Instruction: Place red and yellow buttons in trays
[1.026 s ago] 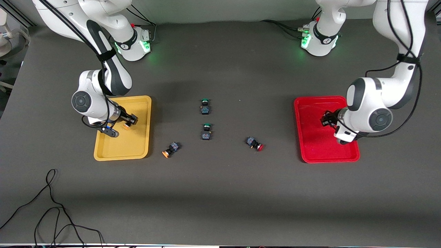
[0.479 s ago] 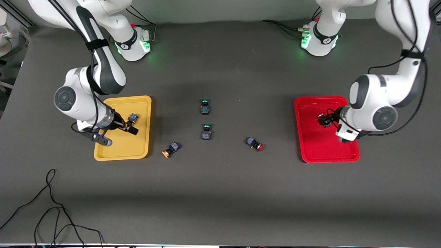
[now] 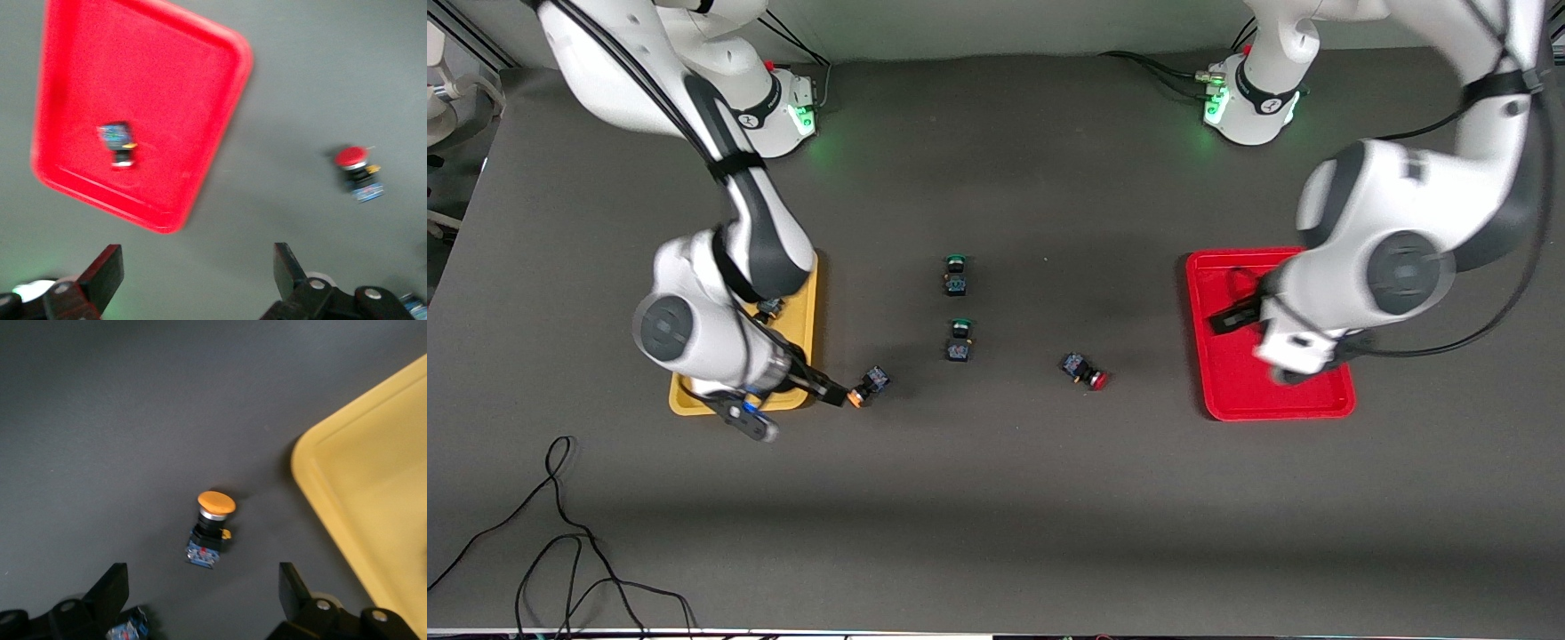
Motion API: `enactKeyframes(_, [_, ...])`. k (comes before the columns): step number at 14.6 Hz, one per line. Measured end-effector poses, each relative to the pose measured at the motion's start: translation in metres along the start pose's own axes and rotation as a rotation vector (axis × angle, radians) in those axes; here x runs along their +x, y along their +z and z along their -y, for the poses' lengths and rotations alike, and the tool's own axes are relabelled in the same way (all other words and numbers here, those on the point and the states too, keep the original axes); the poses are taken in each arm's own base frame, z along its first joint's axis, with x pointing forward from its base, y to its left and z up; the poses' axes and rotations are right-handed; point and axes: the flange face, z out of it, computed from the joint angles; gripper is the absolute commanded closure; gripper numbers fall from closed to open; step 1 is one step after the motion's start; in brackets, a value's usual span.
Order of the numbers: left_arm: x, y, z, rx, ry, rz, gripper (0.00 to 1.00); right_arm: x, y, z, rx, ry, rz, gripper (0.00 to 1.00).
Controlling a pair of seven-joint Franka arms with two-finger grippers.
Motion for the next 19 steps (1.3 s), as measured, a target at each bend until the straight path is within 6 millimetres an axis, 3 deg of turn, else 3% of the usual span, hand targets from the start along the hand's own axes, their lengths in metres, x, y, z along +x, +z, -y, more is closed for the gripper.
enactKeyframes(2, [0.005,0.03,-0.059,-0.049,-0.109,-0.003,0.0,0.005,0.022,0.004,-0.009,0.013,0.004,0.0])
enactKeyframes(4, [0.021,0.076,-0.101,-0.113,-0.264,-0.022,0.0,0.006,0.043,0.006,-0.013,0.041,0.001,0.0])
enactKeyframes(7, [0.026,0.136,-0.136,-0.147,-0.402,-0.013,0.0,0.0,0.071,0.014,-0.009,0.067,-0.004,0.0])
enactKeyframes(10, [0.011,0.17,-0.156,-0.17,-0.45,-0.007,0.02,-0.006,0.102,0.02,0.0,0.098,-0.012,0.0])
enactKeyframes(11, [0.002,0.182,-0.161,-0.176,-0.452,-0.011,0.03,-0.008,0.115,0.021,-0.004,0.105,-0.01,0.12])
enactKeyframes(12, [-0.008,0.197,-0.164,-0.176,-0.451,-0.014,0.04,-0.009,0.126,0.021,-0.011,0.106,-0.008,0.43])
enactKeyframes(13, [-0.017,0.211,-0.165,-0.166,-0.451,-0.013,0.13,-0.01,0.134,0.02,-0.016,0.106,-0.006,0.71])
enactKeyframes(14, [-0.023,0.223,-0.164,-0.153,-0.449,-0.011,0.32,-0.01,0.134,0.021,-0.014,0.105,-0.007,0.89])
enactKeyframes(15, [-0.025,0.23,-0.163,-0.143,-0.45,-0.008,0.62,-0.01,0.129,0.023,-0.008,0.104,-0.011,1.0])
enactKeyframes(16, [-0.026,0.234,-0.161,-0.136,-0.451,-0.006,0.9,-0.01,0.126,0.024,-0.003,0.104,-0.013,1.0])
enactKeyframes(17, [-0.025,0.233,-0.16,-0.137,-0.452,-0.007,1.0,-0.01,0.123,0.025,0.001,0.103,-0.016,1.0])
enactKeyframes(19, [-0.025,0.228,-0.161,-0.143,-0.451,-0.011,1.0,-0.01,0.112,0.028,0.003,0.103,-0.013,1.0])
